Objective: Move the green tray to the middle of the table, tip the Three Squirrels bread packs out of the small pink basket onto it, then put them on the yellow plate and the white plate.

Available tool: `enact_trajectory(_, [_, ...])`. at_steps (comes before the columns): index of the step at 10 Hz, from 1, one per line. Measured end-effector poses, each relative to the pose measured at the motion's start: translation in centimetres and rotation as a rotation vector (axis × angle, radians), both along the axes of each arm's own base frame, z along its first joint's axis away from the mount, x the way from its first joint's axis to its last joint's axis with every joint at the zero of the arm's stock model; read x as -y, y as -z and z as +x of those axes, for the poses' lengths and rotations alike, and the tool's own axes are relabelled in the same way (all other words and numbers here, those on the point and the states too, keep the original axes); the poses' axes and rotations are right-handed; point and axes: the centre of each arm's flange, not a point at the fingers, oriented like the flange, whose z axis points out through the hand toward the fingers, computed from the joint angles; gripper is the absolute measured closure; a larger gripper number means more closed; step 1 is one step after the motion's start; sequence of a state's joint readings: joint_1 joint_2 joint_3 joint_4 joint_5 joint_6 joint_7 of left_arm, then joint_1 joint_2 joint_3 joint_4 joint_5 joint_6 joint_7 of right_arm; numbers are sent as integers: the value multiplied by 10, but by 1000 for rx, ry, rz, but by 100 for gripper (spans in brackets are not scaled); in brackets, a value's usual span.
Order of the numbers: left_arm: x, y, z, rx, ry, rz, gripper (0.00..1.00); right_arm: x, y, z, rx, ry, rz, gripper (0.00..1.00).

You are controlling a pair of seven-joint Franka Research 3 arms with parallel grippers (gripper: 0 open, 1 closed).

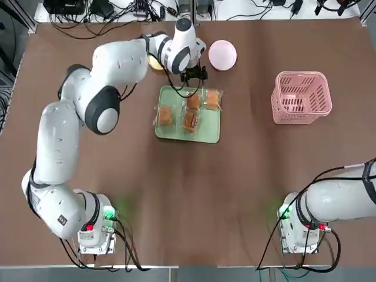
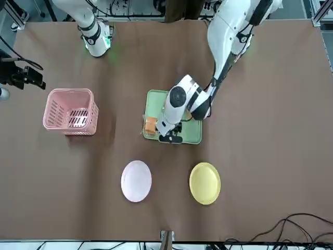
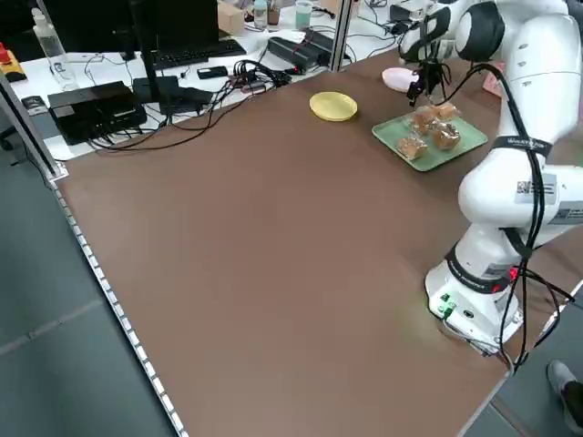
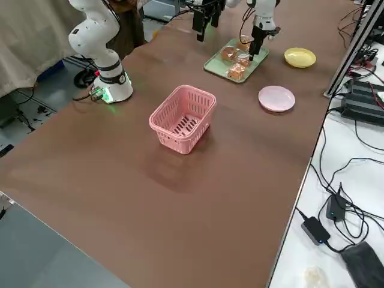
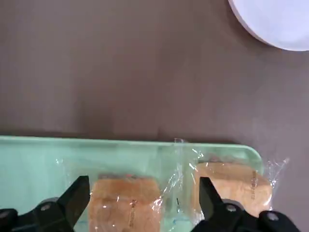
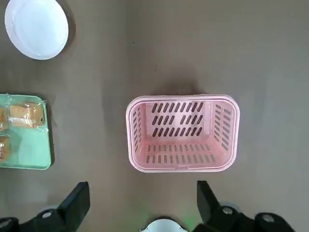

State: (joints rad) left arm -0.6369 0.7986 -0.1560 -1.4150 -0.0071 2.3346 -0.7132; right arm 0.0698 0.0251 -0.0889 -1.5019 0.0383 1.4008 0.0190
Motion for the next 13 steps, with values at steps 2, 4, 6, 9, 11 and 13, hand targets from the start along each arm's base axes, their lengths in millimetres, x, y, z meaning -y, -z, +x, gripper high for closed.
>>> enact_trajectory(2, [0, 5, 0, -6, 0, 4, 0, 1, 0, 0, -1, 3, 0, 2])
enact_trajectory(4, [-1, 14, -3, -18, 3, 14, 0, 1, 0, 0, -1, 4, 0, 2])
enact_trajectory(6, [4, 26, -16, -48, 23, 39, 0, 2, 0, 0, -2, 6, 0, 2])
enact_trajectory(9, [5, 34, -23, -60, 32, 52, 0, 3, 0, 0, -2, 8, 0, 2])
enact_trajectory(11, [3, 42, -25, -71, 32, 63, 0, 3, 0, 0, -4, 9, 0, 2])
enact_trajectory(13, [-3, 56, -29, -101, 40, 92, 0, 4, 1, -1, -9, 10, 0, 2])
